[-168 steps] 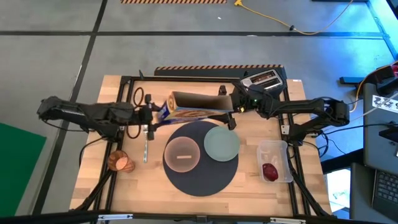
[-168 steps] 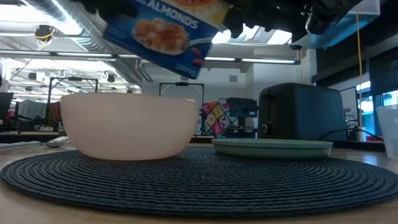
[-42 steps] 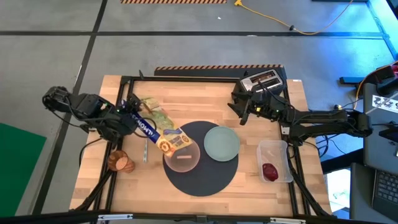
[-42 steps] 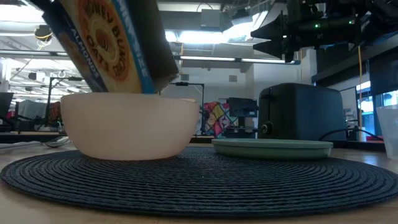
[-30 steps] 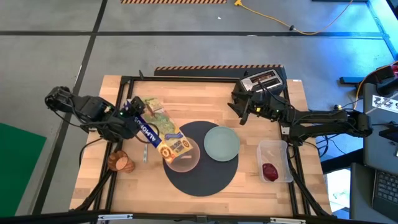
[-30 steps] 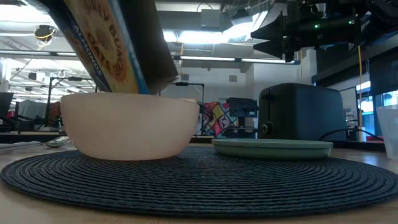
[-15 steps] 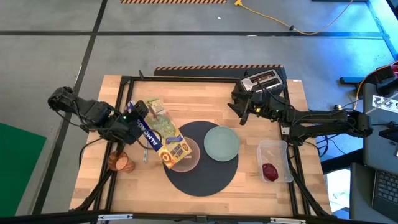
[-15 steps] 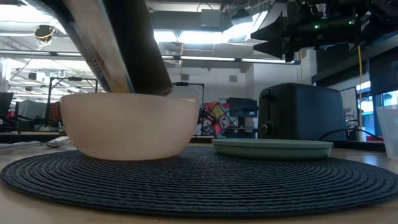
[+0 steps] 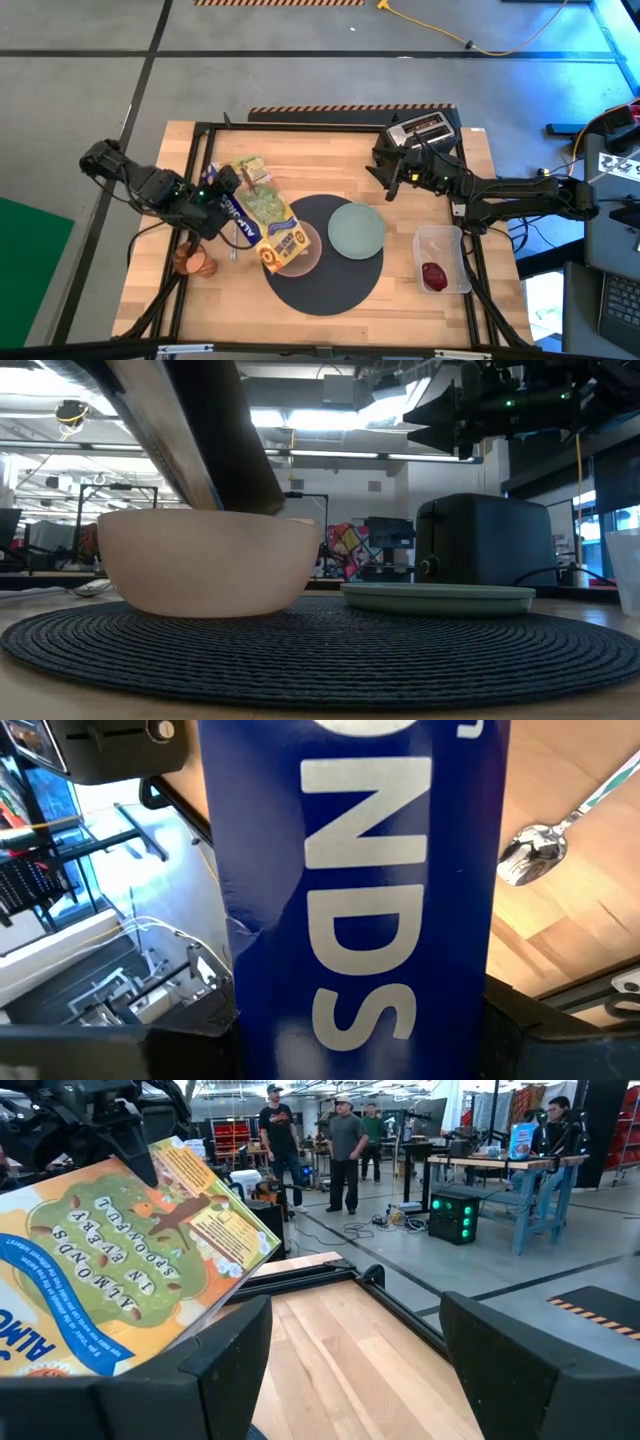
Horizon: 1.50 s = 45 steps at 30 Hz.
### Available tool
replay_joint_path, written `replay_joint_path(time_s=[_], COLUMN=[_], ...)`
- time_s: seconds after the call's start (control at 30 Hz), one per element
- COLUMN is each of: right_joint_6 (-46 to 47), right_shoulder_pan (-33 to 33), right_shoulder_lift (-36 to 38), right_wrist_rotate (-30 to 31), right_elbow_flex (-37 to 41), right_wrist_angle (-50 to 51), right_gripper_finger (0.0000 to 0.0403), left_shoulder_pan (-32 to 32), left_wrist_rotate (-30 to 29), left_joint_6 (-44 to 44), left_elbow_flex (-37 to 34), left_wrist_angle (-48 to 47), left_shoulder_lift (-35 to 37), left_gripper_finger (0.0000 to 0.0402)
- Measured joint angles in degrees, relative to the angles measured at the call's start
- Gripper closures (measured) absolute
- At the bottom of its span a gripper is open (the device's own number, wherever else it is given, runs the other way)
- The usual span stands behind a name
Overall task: Arrange a breakfast setting
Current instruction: Pour the cereal from the box into the orange bowl
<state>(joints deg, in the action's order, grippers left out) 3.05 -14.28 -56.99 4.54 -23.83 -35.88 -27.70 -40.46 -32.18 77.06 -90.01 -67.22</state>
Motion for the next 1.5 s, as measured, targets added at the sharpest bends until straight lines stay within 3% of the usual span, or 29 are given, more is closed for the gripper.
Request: replay_joint_path(time_s=[0.63,1.5], right_joint_6=[0.07,0.09], right_shoulder_pan=[0.0,0.0], right_shoulder_lift=[0.0,0.0], right_wrist_rotate=[0.53,0.57], right_elbow_flex=[0.0,0.0], right_wrist_angle=[-0.02,-0.04], right_gripper_finger=[0.0125,0.0125], left_shoulder_pan=[-0.53,-3.04], left_wrist_rotate=[-5.27,-11.04], left_joint_6=[-7.82,-7.41], left_elbow_flex=[-0.02,-0.02], left_wrist_angle=[-0.03,-0.03], left_shoulder_lift=[-2.87,-4.42], left_gripper_finger=[0.0186,0.0186])
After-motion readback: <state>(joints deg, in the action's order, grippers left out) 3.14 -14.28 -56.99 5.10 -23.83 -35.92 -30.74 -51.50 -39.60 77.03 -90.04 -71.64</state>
